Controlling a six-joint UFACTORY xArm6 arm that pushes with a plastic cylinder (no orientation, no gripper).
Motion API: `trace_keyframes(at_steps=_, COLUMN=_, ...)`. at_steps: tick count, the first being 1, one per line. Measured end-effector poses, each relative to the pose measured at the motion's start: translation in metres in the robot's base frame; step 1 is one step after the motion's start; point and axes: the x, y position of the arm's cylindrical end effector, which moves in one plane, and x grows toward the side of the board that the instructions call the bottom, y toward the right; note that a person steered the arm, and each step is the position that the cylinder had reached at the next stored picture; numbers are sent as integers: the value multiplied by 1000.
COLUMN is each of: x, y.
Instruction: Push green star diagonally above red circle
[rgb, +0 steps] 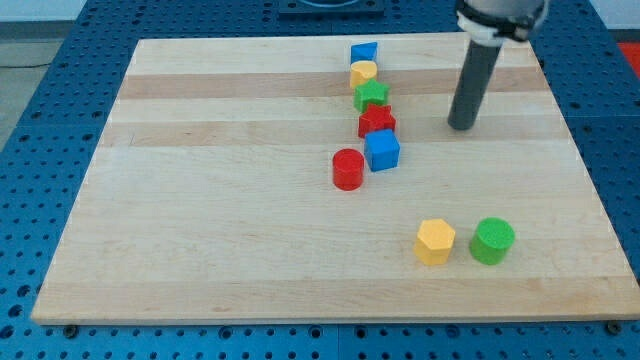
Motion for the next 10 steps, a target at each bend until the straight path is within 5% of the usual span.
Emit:
trace_keyframes(at_steps=1, x=-39, y=0)
trace_keyframes(at_steps=4, x=-44, y=-52)
trace_keyframes(at_steps=8, x=-21, y=-194)
trace_keyframes(at_steps=10, x=17, y=-211)
